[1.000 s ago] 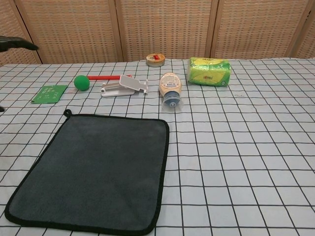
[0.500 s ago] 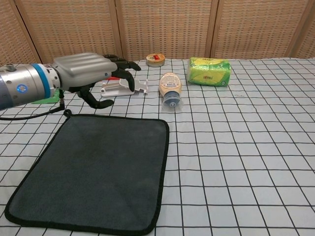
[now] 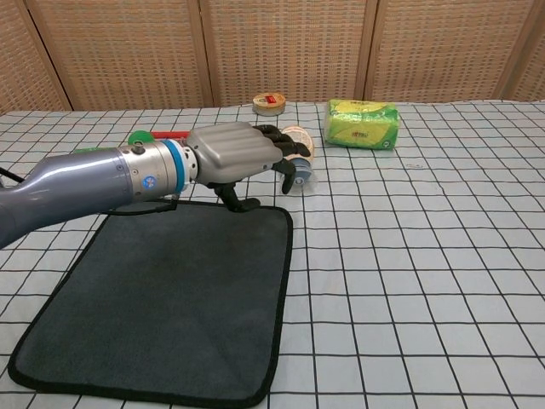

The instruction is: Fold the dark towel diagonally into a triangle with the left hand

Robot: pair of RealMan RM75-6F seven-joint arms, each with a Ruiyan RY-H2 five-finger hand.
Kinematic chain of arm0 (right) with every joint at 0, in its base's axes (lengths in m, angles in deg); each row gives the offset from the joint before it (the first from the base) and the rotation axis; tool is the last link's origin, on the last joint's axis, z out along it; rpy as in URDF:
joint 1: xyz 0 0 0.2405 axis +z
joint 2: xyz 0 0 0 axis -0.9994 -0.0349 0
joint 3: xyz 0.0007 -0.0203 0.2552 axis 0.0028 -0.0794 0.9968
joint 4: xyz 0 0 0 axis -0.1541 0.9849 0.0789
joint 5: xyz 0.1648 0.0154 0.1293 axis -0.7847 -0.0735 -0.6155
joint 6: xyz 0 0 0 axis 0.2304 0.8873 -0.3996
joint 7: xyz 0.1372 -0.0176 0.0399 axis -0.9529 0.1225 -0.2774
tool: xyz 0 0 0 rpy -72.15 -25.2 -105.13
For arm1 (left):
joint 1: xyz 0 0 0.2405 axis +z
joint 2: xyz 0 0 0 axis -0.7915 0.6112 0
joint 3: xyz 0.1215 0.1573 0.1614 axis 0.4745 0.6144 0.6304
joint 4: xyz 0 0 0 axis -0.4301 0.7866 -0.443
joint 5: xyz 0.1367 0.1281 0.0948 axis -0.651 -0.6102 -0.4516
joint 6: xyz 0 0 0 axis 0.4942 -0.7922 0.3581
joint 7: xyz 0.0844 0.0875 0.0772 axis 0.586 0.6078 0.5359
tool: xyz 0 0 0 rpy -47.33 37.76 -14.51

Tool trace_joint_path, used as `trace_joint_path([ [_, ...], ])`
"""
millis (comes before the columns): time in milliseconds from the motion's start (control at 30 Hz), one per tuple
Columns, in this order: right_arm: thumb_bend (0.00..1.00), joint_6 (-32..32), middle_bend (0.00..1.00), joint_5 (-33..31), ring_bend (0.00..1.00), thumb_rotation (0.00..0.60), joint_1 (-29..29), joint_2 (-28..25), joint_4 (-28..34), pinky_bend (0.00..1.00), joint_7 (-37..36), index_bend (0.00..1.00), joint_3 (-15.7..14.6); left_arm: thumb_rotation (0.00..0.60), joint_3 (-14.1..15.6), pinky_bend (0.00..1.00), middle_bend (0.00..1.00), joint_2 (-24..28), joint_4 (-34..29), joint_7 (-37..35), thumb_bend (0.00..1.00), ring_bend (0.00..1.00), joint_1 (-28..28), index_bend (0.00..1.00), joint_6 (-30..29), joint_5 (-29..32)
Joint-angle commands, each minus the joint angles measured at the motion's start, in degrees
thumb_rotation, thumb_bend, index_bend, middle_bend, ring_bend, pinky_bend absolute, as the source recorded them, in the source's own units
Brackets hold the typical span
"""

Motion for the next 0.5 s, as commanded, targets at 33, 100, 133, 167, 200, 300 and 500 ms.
trace_joint_path([
  [33,0.00,0.2,0.00,-0.2,0.00,0.600,0.0,-0.2,-0.2,0.00,-0.6,0.04,0.1,0.600,0.5,0.00,0.00,-2.4,2.8,0.3,0.47,0.00,-1.5,0.35,0.4,0.5],
  [100,0.00,0.2,0.00,-0.3,0.00,0.600,-0.1,-0.3,-0.4,0.00,-1.0,0.04,0.2,0.600,0.6,0.00,0.00,-3.7,4.3,0.3,0.47,0.00,-2.1,0.35,0.4,0.7],
  [133,0.00,0.2,0.00,-0.4,0.00,0.600,-0.1,-0.4,-0.4,0.00,-1.3,0.04,0.2,0.600,0.6,0.00,0.00,-4.2,4.9,0.3,0.47,0.00,-2.4,0.35,0.3,0.9],
  [167,0.00,0.2,0.00,-0.4,0.00,0.600,-0.1,-0.4,-0.5,0.00,-1.5,0.04,0.2,0.600,0.7,0.00,0.00,-4.7,5.6,0.3,0.47,0.00,-2.6,0.35,0.3,1.0],
  [200,0.00,0.1,0.00,-0.4,0.00,0.600,-0.2,-0.5,-0.5,0.00,-1.7,0.04,0.3,0.600,0.7,0.00,0.00,-5.2,6.2,0.5,0.47,0.00,-2.9,0.36,0.2,1.1],
  [300,0.00,0.1,0.00,-0.4,0.00,0.600,-0.2,-0.7,-0.6,0.00,-2.3,0.04,0.4,0.600,1.0,0.00,0.00,-6.6,8.2,1.1,0.47,0.00,-3.7,0.37,0.2,1.4],
  [500,0.00,0.4,0.00,-0.2,0.00,0.600,-0.3,-1.1,-0.8,0.00,-3.4,0.04,0.3,0.600,1.3,0.00,0.00,-8.7,11.0,1.5,0.47,0.00,-4.7,0.38,0.4,2.3],
])
